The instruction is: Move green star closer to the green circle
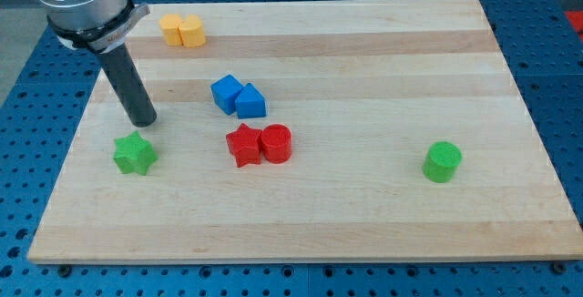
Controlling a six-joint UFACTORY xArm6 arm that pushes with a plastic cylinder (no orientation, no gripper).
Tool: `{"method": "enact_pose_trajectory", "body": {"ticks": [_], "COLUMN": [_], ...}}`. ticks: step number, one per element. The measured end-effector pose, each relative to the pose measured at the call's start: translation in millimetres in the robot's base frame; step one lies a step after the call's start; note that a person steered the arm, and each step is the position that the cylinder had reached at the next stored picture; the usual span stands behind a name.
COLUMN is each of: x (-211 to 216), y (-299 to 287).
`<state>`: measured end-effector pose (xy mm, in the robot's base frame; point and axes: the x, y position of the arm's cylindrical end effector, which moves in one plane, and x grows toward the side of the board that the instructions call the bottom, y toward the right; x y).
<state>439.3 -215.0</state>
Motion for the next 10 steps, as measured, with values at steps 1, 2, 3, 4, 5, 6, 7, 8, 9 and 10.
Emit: {"method": "enact_pose_trajectory", "body": {"ticks": [1, 2, 3, 4, 5, 6, 7, 8, 9, 10], "x": [22.8, 48.7, 78.0, 84.3, 102.9, 129.3, 119.2, 113.6, 112.5, 105.2], "y": [-4.5, -7.2, -7.2, -14.5, -31.0, -30.9, -35.6, -35.7, -22.2, -5.5]}}
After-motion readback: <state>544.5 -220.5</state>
